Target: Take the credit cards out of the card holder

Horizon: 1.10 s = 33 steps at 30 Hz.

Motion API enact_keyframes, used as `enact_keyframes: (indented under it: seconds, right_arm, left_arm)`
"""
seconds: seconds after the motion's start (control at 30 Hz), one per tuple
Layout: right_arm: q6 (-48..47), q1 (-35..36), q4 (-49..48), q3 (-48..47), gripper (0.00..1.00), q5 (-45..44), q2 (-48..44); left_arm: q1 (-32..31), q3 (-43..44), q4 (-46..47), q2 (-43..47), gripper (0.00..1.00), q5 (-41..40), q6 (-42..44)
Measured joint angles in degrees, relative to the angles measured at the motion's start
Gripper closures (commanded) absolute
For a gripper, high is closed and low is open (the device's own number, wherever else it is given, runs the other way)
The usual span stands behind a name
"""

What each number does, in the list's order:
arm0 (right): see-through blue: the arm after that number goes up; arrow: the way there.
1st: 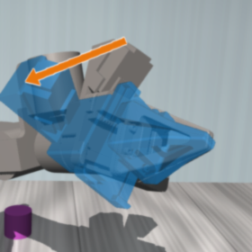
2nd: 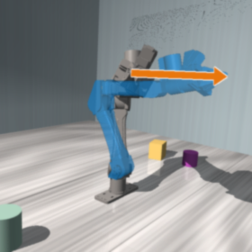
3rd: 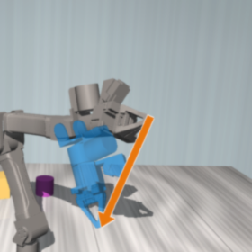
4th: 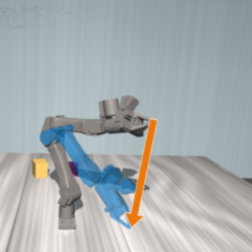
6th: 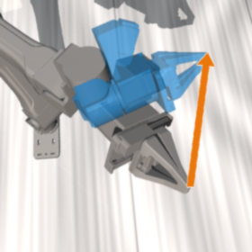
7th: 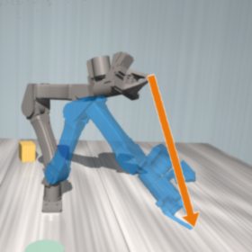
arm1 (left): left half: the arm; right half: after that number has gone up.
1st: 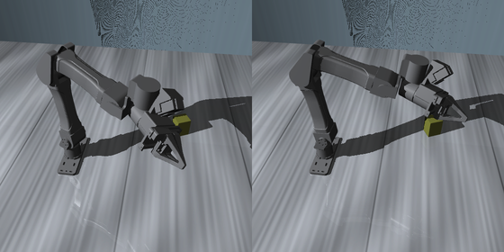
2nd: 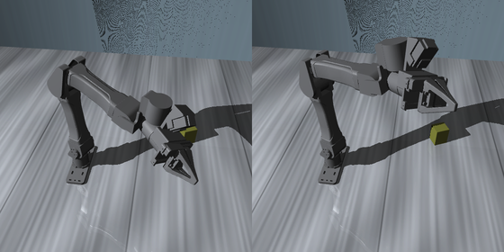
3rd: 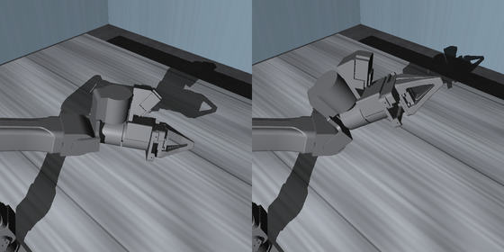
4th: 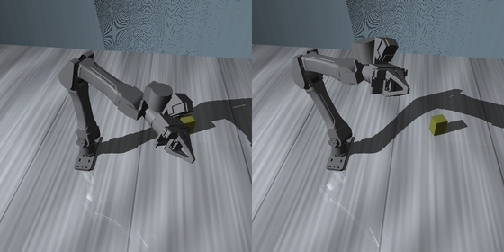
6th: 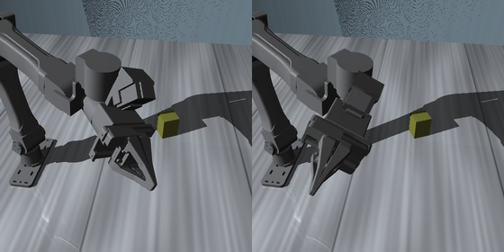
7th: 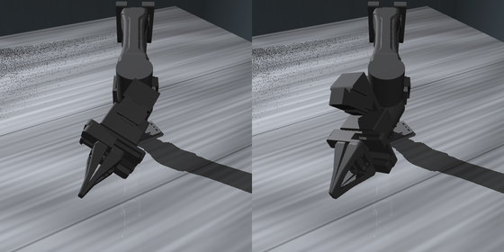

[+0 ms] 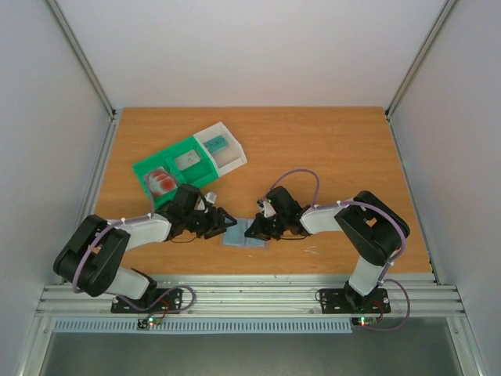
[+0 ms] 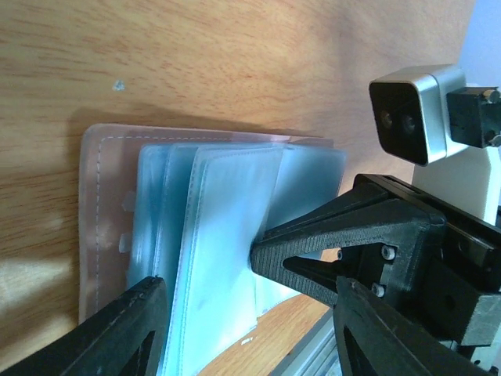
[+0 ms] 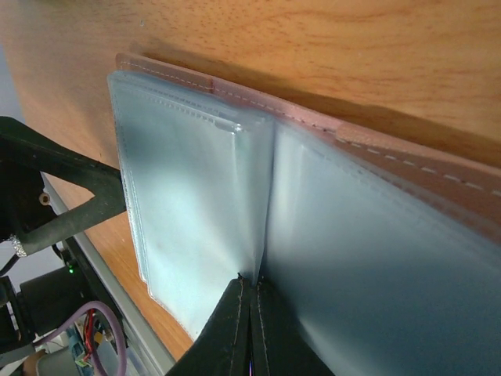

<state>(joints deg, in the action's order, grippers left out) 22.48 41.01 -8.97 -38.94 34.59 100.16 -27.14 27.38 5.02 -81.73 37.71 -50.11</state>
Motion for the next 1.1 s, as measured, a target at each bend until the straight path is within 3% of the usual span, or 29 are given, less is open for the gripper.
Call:
enact_keyframes:
  seconds: [0.33, 0.5, 0.77, 1.1]
  right_arm:
    - [0.3, 0.0, -0.5, 0.2, 0.99, 0.1, 0.0]
    - [0.6, 0.0, -0.5, 0.2, 0.99, 0.1, 0.0]
    - [0.9, 0.0, -0.8, 0.3, 0.92, 0.2, 0.0]
    - [1.8, 0.0, -1.9, 0.7, 0.85, 0.4, -0.4]
  left_arm:
    - [0.0, 0.0, 1.4, -2.0, 0.42, 1.4, -0.2]
    - [0.0, 0.0, 2.2, -1.9, 0.48, 2.2, -0.8]
    - [-0.1, 0.0, 2.5, 0.0, 0.69, 2.8, -2.1]
    - [-1.0, 0.0, 2.7, 0.1, 0.72, 3.9, -2.6]
